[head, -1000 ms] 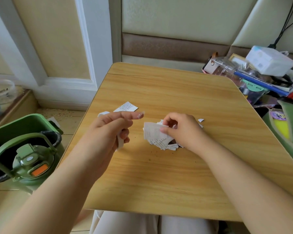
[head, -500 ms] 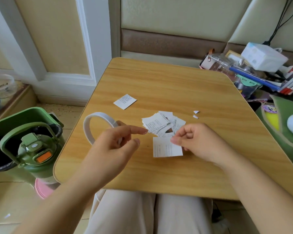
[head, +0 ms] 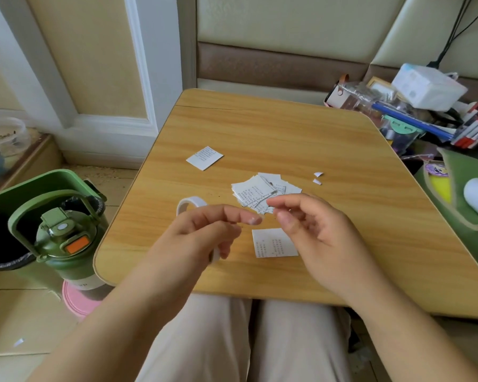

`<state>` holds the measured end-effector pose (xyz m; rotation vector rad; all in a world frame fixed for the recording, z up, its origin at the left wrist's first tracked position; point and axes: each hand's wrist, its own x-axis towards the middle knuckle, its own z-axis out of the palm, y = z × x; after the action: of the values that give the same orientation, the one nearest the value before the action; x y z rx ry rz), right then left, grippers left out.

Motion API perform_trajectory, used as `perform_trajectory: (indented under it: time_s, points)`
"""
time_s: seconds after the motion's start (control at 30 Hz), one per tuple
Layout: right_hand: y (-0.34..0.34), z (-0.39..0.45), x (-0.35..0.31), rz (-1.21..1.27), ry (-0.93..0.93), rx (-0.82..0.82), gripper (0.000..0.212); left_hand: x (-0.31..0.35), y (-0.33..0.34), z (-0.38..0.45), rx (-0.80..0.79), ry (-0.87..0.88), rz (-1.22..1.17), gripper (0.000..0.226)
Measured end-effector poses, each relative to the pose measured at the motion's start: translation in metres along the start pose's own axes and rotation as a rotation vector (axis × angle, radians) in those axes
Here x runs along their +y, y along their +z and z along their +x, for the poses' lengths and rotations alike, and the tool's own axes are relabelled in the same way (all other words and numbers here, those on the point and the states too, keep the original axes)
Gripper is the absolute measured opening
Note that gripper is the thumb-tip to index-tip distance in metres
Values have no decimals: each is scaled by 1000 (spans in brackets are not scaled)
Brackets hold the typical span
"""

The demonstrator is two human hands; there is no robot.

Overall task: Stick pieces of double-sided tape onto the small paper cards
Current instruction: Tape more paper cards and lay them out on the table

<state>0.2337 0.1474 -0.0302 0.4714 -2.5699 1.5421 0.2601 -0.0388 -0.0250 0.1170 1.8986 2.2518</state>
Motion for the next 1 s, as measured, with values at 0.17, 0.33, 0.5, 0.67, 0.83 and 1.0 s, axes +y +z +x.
perform_trajectory:
  time_s: [0.17,0.33,0.5,0.67,0.83,1.0]
  points:
    - [-6,-11,-25,119,12,-95,17,9,1,-4,-66,-14,-37,25]
    - [-6,-12,-32,134,-13,-106,13,13,2,-5,-80,-28,21,25]
    - [-6,-11,-34,117,15,-57,4,14,2,-3,-78,-52,97,25]
    - [-1,-11,-31,73,1,40,11,16,4,0,-82,-87,148,27]
    - [5,-13,-23,130,46,41,4,15,6,4,-65,-126,237,27]
    - [6,-14,-20,360,131,-24,7,10,11,8,-35,-117,376,26]
